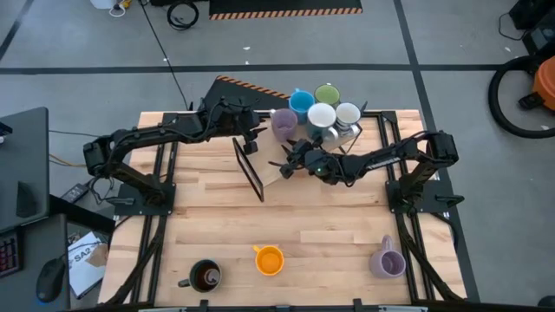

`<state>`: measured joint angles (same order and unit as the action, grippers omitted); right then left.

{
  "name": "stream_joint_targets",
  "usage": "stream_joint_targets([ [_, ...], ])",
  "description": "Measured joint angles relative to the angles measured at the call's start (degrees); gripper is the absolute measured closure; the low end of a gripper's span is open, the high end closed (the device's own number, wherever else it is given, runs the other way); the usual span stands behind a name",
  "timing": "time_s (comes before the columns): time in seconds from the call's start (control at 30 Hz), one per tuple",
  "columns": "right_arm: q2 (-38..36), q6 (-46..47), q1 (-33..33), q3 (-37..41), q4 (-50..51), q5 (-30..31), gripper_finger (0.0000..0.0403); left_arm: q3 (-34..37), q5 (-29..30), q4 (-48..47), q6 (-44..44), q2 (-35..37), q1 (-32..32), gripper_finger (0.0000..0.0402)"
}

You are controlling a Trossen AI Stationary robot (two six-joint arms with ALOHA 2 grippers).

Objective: Place coffee mugs
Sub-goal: Put the left purple mug on the shelf, then put the purple mug on the shelf

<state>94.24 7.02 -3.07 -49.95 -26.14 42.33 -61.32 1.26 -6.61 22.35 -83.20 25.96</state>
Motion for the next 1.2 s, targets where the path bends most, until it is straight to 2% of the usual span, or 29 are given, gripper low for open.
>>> stream_joint_targets([
  [0.3, 0.0, 0.41, -0.13, 0.0, -0.82, -2.65, 0.0282, 0.0, 0.0, -0.13, -0.48, -0.02, -0.02, 0.0276],
  [0.53, -1.72, 1.53, 6.24, 0.02, -0.59, -1.17, 0.0282, 0.0, -0.06, -2.12, -0.04, 0.57, -0.02, 0.0276],
  [0.63, -4.18, 1.28, 9.75, 0.02, 1.26, -0.22, 0.0282, 0.01, -1.8, -3.81, 0.34, 2.38, 0.17, 0.0276],
  [0.77, -9.94, -1.19, 12.57, -3.77, 8.43, 2.66, 0.0285, -0.02, -4.79, -3.86, 0.86, 5.3, 1.28, 0.0276],
  [0.97, -15.59, -8.47, 11.1, -12.42, 20.76, 3.81, 0.0296, -0.02, -5.62, -2.31, 0.55, 6.08, 4.21, 0.0276],
  [1.2, -17.55, -12.03, 4.93, -21.16, 35.79, -1.05, 0.0301, -0.02, -6.55, -1.66, -0.2, 5.97, 5.07, 0.0276],
])
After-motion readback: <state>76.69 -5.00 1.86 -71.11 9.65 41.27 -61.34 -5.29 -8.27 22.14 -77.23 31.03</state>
